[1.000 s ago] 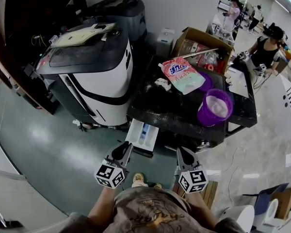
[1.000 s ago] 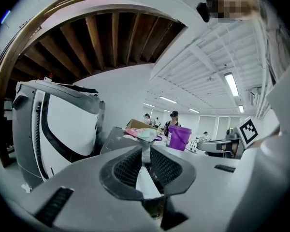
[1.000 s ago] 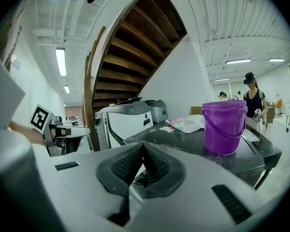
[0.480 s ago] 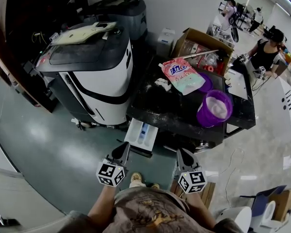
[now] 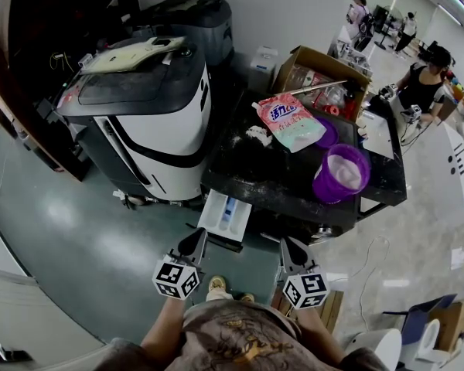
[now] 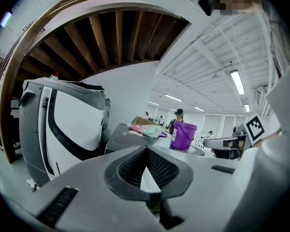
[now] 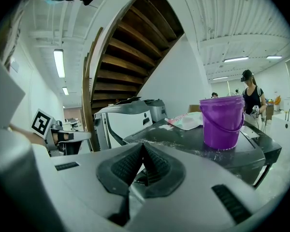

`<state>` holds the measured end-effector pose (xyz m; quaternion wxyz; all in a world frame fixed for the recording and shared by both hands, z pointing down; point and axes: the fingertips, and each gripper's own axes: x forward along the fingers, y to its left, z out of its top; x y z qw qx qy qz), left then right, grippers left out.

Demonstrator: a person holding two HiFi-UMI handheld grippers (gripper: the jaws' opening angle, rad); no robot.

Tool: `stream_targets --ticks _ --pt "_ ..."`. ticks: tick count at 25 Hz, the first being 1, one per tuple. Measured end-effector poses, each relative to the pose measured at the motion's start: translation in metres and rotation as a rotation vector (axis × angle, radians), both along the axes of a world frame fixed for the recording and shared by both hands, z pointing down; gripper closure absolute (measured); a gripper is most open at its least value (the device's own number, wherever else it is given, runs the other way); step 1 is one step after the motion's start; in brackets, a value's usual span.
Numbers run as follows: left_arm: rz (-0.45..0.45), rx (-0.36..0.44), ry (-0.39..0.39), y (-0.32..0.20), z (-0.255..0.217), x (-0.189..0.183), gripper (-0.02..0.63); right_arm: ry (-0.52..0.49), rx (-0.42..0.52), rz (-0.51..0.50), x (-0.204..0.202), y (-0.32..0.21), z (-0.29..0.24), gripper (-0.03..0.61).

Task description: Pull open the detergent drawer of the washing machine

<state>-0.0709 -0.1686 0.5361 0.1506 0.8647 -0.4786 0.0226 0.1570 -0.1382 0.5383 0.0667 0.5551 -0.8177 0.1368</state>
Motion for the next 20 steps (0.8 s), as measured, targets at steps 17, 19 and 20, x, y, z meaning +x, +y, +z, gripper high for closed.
stream_targets --ticks 17,19,20 --pt "-0.006 -0.011 0.022 0.0037 -0.0014 -0.0065 0.592 0.017 0.010 0.001 -0.0007 0.0017 -0.0082 0.575" --pt "-0.005 -0.011 0.022 0.0044 -0.0011 -0.0075 0.592 0.019 0.010 -0.001 -0.0018 0.0019 -0.0083 0.575" --pt "-0.005 -0.011 0.021 0.0047 -0.0010 -0.0081 0.592 0.020 0.010 -0.002 -0.0023 0.0019 -0.0083 0.575"
